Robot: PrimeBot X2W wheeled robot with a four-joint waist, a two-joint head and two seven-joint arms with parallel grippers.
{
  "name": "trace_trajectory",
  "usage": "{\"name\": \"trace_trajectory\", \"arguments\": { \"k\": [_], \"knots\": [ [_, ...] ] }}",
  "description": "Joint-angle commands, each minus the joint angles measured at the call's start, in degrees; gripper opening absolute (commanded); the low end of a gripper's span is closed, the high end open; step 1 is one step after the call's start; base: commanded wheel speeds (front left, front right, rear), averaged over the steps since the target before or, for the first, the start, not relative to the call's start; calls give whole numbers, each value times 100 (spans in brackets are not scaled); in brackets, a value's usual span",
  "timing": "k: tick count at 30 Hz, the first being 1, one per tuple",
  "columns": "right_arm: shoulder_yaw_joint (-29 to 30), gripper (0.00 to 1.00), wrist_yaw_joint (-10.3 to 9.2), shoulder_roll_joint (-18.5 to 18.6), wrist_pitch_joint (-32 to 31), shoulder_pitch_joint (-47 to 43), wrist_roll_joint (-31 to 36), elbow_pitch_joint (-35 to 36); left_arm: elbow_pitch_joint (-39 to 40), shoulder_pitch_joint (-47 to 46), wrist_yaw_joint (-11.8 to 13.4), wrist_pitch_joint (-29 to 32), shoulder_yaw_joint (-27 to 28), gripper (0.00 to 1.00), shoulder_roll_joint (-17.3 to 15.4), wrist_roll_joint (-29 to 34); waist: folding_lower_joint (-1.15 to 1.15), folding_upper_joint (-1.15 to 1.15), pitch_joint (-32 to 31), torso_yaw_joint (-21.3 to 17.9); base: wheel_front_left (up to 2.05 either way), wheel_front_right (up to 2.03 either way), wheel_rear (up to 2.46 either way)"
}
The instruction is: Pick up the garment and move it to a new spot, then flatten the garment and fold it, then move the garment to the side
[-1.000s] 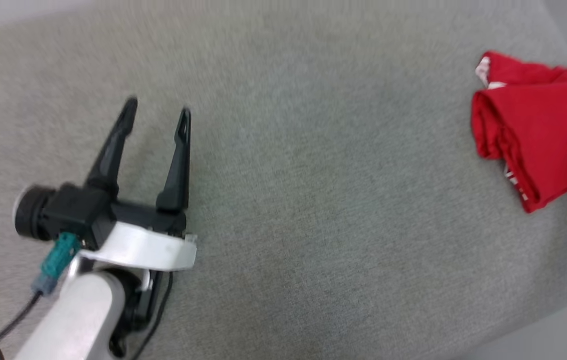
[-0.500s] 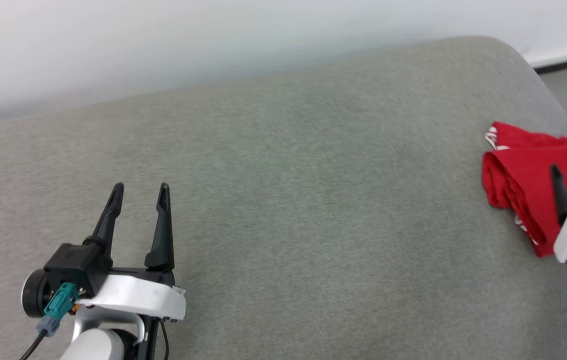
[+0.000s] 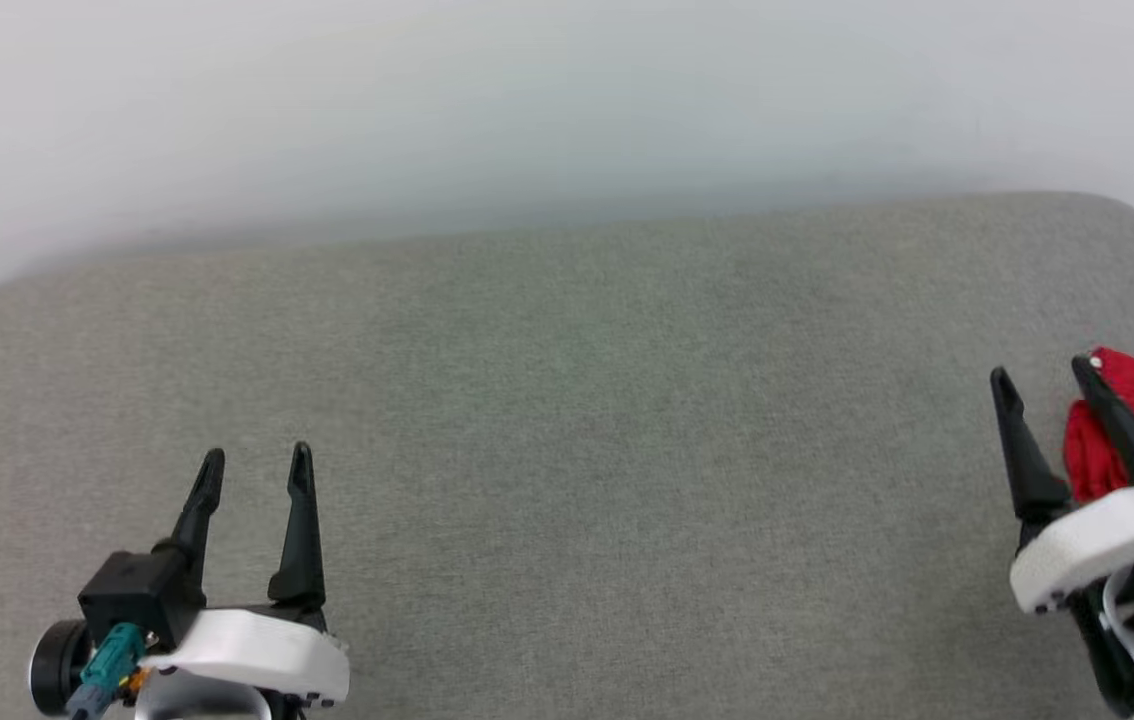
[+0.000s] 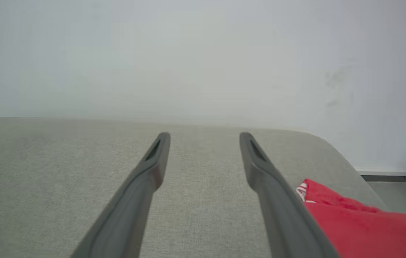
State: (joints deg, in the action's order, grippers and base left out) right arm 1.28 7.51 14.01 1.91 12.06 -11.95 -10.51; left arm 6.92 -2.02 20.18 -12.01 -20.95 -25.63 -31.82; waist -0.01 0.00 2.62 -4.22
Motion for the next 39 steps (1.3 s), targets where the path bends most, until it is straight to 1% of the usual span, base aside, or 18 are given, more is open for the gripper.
{"name": "trace_trajectory", "arguments": {
  "k": [1, 6, 9, 16, 27, 39],
  "knots": [
    [64, 100, -5, -85, -21, -253, 54, 216, -44, 95, 8, -11, 3, 100, -16, -18, 1, 0, -122, 73, 0, 0, 0],
    [222, 100, -5, -346, -168, -943, 127, 880, -92, 264, 39, 3, -41, 100, -44, -29, 1, 0, -292, 108, 0, 0, 0],
    [218, 100, -5, -516, -250, -1281, 203, 1194, -150, 351, 37, 33, -92, 100, -59, -25, 1, 0, -351, 105, 0, 0, 0],
    [243, 100, -5, -785, -396, -1722, 283, 1550, -338, 531, 7, 5, -181, 100, -56, -44, 1, 0, -537, 161, 0, 0, 0],
    [148, 100, -5, -811, -471, -1797, 311, 1707, -418, 432, -58, -131, -36, 100, -100, -86, 1, 0, -566, 241, 0, 0, 0],
    [126, 100, -5, -809, -442, -1831, 282, 1743, -398, 512, -49, -193, 1, 100, -97, -99, 1, 0, -523, 317, 0, 0, 0]
  ]
}}
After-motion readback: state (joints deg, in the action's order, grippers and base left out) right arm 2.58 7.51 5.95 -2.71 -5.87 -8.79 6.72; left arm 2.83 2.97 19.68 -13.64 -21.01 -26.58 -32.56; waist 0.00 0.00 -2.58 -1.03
